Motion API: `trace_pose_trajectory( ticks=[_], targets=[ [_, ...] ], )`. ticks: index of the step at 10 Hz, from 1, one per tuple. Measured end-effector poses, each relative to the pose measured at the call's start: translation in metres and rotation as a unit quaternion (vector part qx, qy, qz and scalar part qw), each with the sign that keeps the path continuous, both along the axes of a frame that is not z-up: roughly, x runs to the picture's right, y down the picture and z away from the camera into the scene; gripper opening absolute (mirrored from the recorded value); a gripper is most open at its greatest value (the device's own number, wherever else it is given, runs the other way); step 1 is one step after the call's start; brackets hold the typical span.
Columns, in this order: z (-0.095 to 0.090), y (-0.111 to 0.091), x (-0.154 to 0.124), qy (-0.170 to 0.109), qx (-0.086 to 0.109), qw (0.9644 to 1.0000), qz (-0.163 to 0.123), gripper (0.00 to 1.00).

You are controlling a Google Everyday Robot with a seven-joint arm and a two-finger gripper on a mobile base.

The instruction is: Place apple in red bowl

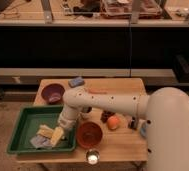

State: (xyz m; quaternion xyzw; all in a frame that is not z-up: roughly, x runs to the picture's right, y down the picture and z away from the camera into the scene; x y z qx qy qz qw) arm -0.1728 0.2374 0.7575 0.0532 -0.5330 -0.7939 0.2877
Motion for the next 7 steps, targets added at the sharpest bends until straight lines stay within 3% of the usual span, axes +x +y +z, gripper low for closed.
trace_pose_trajectory(
  ticks=[7],
  targets=[
    [-0.0004, -0.0017, 0.0004, 0.001, 0.003, 1.0, 0.001, 0.8]
  ],
)
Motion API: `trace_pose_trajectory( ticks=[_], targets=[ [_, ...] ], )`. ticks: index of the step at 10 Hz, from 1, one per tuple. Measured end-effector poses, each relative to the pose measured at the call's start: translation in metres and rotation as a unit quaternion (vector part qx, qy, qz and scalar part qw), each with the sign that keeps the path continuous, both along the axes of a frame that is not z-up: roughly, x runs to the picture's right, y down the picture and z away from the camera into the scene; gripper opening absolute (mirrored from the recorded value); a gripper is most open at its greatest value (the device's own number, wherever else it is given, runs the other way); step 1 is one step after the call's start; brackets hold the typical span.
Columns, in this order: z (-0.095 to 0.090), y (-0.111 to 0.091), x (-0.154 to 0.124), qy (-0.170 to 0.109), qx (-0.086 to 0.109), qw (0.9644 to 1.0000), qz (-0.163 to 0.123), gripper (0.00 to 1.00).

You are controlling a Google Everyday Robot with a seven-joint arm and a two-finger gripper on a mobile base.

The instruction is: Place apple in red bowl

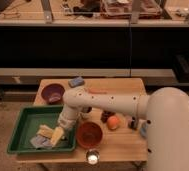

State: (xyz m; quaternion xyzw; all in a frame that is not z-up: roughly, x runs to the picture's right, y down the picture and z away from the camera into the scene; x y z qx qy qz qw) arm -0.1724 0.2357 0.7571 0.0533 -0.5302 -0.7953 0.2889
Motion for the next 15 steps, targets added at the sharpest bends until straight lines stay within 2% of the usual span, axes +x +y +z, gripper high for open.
trace_pose_trajectory(
  ticks=[3, 5, 6, 7, 8, 10, 12, 13, 14, 15],
  targets=[
    [-0.008, -0.029, 0.003, 0.02, 0.039, 0.999, -0.004, 0.8],
    [-0.029, -0.067, 0.005, 0.041, 0.072, 0.9965, -0.009, 0.8],
    [-0.043, -0.092, 0.008, 0.061, 0.093, 0.9938, -0.007, 0.8],
    [-0.056, -0.113, 0.014, 0.093, 0.117, 0.9889, -0.005, 0.8],
    [-0.071, -0.133, 0.027, 0.131, 0.141, 0.9813, 0.008, 0.8],
    [-0.088, -0.147, 0.065, 0.187, 0.159, 0.9689, 0.028, 0.8],
    [-0.097, -0.146, 0.12, 0.252, 0.172, 0.9506, 0.057, 0.8],
    [-0.099, -0.141, 0.139, 0.273, 0.173, 0.9438, 0.069, 0.8],
    [-0.101, -0.136, 0.169, 0.302, 0.174, 0.9326, 0.093, 0.8],
    [-0.103, -0.132, 0.183, 0.315, 0.174, 0.9272, 0.104, 0.8]
  ],
)
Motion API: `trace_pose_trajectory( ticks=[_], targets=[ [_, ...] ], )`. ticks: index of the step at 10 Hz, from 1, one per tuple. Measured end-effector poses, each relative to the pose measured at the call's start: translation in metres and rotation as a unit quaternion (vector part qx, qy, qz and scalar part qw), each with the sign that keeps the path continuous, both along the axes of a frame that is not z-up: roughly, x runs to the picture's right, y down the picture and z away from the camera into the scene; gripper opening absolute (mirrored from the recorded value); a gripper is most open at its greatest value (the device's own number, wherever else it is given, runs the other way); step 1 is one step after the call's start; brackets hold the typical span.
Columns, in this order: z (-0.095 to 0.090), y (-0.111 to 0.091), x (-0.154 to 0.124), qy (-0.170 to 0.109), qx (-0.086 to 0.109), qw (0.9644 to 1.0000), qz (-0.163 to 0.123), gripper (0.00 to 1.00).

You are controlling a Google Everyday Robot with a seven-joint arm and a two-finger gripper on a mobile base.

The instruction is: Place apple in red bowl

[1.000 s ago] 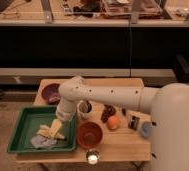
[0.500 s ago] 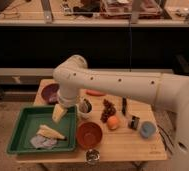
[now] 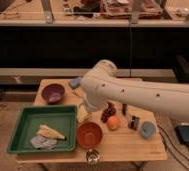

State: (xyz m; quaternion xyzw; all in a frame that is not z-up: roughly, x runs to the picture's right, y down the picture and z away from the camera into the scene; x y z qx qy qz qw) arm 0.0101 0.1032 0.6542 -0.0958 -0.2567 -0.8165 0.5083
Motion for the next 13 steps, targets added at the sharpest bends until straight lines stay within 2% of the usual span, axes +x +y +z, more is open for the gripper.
trace_pose_trajectory(
  ticks=[4, 6, 8, 10, 11, 12, 13],
  targets=[
    [-0.004, 0.002, 0.004, 0.007, 0.002, 0.9999, 0.008, 0.8],
    [0.004, 0.002, 0.004, 0.028, -0.013, 0.9995, 0.001, 0.8],
    [0.029, 0.011, 0.021, 0.058, -0.031, 0.9979, 0.001, 0.8],
    [0.071, 0.038, 0.042, 0.082, -0.056, 0.9951, 0.008, 0.8],
    [0.081, 0.044, 0.047, 0.086, -0.058, 0.9945, 0.009, 0.8],
    [0.113, 0.066, 0.06, 0.096, -0.07, 0.9928, 0.018, 0.8],
    [0.13, 0.077, 0.067, 0.1, -0.071, 0.9922, 0.022, 0.8]
  ],
)
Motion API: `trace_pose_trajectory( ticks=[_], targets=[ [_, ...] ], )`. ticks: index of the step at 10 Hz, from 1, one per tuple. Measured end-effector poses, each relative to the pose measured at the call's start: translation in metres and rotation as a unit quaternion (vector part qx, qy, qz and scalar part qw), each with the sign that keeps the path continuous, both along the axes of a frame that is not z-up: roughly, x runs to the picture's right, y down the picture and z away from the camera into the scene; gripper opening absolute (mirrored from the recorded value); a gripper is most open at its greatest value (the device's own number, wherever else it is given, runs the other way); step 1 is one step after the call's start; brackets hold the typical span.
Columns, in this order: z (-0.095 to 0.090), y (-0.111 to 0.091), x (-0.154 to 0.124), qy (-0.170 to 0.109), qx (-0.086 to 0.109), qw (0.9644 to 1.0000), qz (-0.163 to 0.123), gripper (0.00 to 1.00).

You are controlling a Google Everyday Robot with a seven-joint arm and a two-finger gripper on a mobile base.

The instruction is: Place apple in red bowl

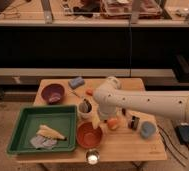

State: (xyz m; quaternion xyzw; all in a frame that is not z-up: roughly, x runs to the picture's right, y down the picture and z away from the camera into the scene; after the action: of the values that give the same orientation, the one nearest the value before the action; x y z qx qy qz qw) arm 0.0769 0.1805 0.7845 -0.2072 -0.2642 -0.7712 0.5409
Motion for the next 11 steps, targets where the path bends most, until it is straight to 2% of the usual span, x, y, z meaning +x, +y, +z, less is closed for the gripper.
trace_pose_trajectory(
  ticks=[1, 3, 5, 7, 10, 11],
  targets=[
    [0.016, 0.008, 0.006, 0.003, -0.001, 1.0, 0.007, 0.8],
    [0.037, 0.011, 0.016, 0.007, 0.004, 0.9997, 0.025, 0.8],
    [0.043, 0.002, 0.028, 0.006, 0.013, 0.9992, 0.039, 0.8],
    [0.035, -0.019, 0.036, 0.0, 0.022, 0.9981, 0.058, 0.8],
    [0.005, -0.063, 0.045, -0.008, 0.037, 0.9965, 0.075, 0.8],
    [0.002, -0.067, 0.046, -0.008, 0.039, 0.9963, 0.076, 0.8]
  ],
)
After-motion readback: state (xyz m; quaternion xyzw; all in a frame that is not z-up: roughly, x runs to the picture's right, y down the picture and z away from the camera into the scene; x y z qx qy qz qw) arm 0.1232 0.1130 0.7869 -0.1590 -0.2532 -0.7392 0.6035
